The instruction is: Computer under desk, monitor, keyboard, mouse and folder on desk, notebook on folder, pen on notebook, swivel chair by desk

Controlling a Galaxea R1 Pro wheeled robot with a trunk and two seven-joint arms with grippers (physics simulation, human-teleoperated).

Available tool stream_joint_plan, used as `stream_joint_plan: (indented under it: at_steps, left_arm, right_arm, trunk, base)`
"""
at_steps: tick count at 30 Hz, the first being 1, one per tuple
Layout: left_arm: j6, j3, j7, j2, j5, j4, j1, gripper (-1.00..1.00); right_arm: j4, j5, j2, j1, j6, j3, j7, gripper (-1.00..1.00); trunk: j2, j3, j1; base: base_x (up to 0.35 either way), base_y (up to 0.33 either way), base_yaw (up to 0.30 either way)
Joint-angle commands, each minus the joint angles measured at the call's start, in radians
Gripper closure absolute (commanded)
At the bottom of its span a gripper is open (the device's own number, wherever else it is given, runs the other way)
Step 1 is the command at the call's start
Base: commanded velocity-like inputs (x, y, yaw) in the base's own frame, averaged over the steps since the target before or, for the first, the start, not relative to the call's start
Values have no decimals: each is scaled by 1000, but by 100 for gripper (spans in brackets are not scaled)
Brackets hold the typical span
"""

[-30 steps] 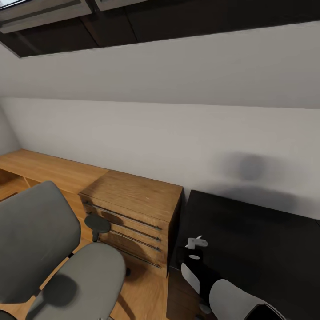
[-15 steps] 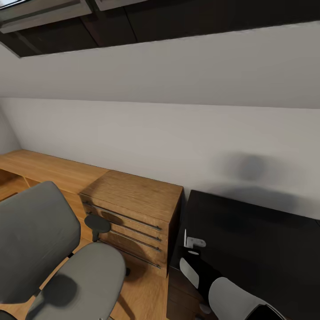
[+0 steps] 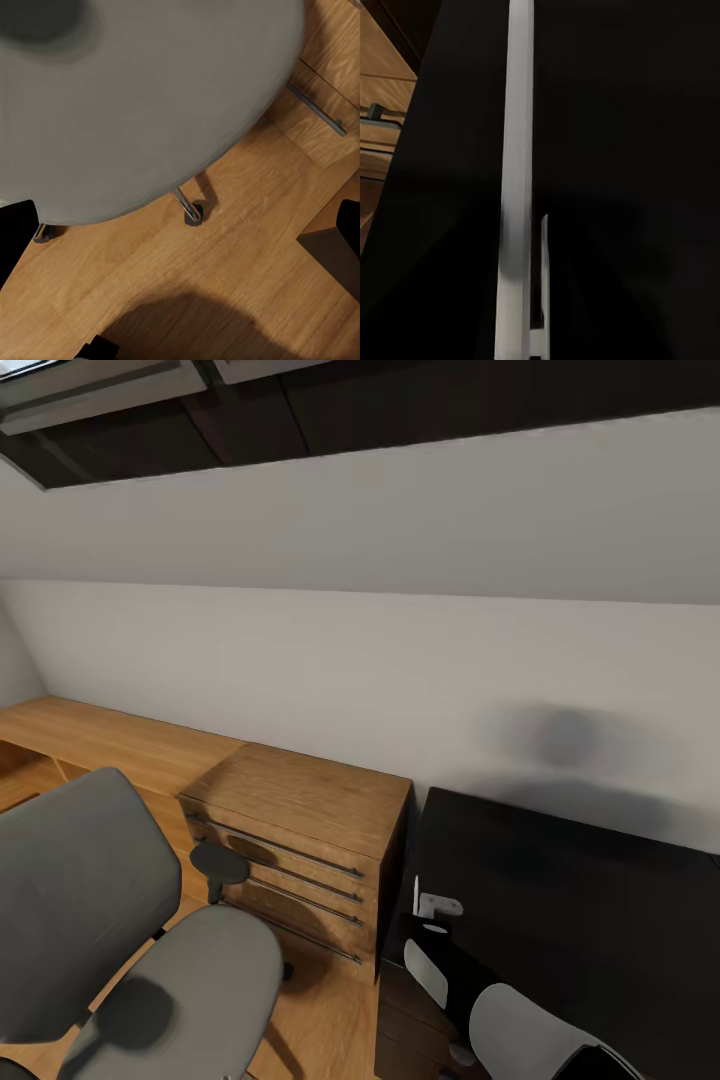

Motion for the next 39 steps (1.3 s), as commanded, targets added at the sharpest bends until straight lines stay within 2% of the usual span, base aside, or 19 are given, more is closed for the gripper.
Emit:
stream_joint_plan:
  at_steps: [1,6,13,15,19,25,26,28,29,30,33,39]
  left_arm:
    - [-8,-3,3,1,10,-2,0,-100]
    - [-8,-4,5,1,10,-2,0,-100]
    - [-8,-6,5,1,-3,-2,0,-100]
    - [-8,-6,4,1,-7,-2,0,-100]
    - [-8,-6,3,1,-8,-2,0,-100]
    - [-9,-3,5,2,-9,-2,0,-100]
    - [-9,-3,6,3,-9,-2,0,-100]
    - [-9,-3,6,3,-9,-2,0,-100]
    - [-8,-4,5,3,-8,-2,0,-100]
    - [-8,-4,5,3,-8,-2,0,-100]
    - [-8,-4,3,3,-8,-2,0,-100]
    - [-7,-3,2,3,-4,-1,0,-100]
  right_arm:
    - [-1,-1,0,-1,7,5,-6,100]
    - [-1,-1,0,-1,7,5,-6,100]
    - [-3,-1,0,-1,4,5,-7,100]
    - [-29,-1,0,-1,1,4,-9,100]
    - [-161,-1,0,3,9,5,-25,100]
    - [-342,-3,-38,31,60,6,-78,100]
    - [-404,-3,-50,57,78,6,-87,100]
    - [-469,-4,-63,90,96,6,-95,100]
    - [-616,-6,-89,161,131,6,-118,100]
    - [-658,-7,-95,177,140,6,-130,100]
    - [-721,-9,-103,200,150,5,-156,100]
    - [-749,-51,-103,206,149,2,-164,100]
  trunk:
    - [-1,-1,0]
    - [-1,-1,0]
    - [48,21,-27]
    - [62,27,-34]
    - [90,40,-50]
    - [132,59,-73]
    - [139,62,-77]
    - [153,68,-84]
    - [160,71,-88]
    - [167,74,-92]
    - [188,84,-103]
    - [230,102,-126]
  base:
    - [0,0,0]
    - [0,0,0]
    - [0,0,0]
    - [0,0,0]
    - [0,0,0]
    - [0,0,0]
    - [0,0,0]
    - [0,0,0]
    - [-135,0,0]
    - [-208,0,0]
    - [-272,0,0]
    - [-330,0,0]
